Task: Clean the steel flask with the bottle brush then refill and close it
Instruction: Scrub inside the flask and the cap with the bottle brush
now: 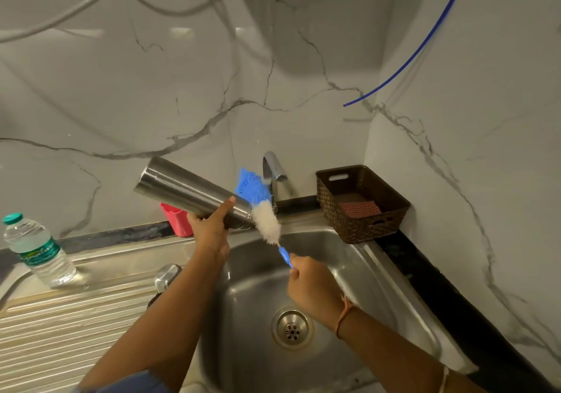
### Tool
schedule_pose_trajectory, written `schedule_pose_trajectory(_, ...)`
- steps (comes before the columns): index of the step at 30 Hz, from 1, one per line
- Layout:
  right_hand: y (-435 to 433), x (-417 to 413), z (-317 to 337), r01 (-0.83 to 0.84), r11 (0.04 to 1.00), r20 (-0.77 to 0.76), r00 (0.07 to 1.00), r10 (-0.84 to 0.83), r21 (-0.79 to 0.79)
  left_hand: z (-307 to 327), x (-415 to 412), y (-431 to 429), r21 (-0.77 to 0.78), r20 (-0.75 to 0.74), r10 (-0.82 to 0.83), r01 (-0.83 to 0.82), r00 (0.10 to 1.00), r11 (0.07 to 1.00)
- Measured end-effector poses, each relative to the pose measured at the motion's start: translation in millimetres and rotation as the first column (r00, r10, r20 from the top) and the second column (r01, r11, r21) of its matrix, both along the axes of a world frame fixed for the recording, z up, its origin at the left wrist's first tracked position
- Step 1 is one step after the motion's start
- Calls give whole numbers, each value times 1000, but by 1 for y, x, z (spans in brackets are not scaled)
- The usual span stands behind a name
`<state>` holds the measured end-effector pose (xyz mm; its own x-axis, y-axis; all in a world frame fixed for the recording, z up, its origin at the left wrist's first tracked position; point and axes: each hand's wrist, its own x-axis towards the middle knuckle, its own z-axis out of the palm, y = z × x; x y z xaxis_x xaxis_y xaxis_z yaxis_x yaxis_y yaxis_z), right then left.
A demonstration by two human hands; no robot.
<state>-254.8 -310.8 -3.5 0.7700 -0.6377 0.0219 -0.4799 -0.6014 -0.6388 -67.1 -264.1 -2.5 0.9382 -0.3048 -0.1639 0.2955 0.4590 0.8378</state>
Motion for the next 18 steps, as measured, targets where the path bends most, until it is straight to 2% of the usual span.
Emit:
schedule_pose_trajectory(4,20,-10,4,-53,998,-26,998,52,-40,4,9,1,13,9,80,-80,997,997)
schedule_pose_trajectory(7,-8,5,14,0,1000,-65,998,-1,-12,-6,3,0,73,70,-53,48,996,996)
schedule_pose_trajectory(9,-20,13,22,0,1000,-93,996,3,28,-11,-2,-2,119,111,-81,68,991,991)
schedule_pose_trajectory(13,4,1,21,-135,991,-64,989,135,12,-8,5,-1,174,137,-18,-7,990,985)
schedule_pose_trajectory(15,17,-8,22,-192,981,-21,981,192,-2,-7,12,1,145,103,20,-35,994,989)
schedule_pose_trajectory(18,3,3,32,-127,991,-18,992,128,40,-9,10,-1,23,25,1,-2,1000,1000)
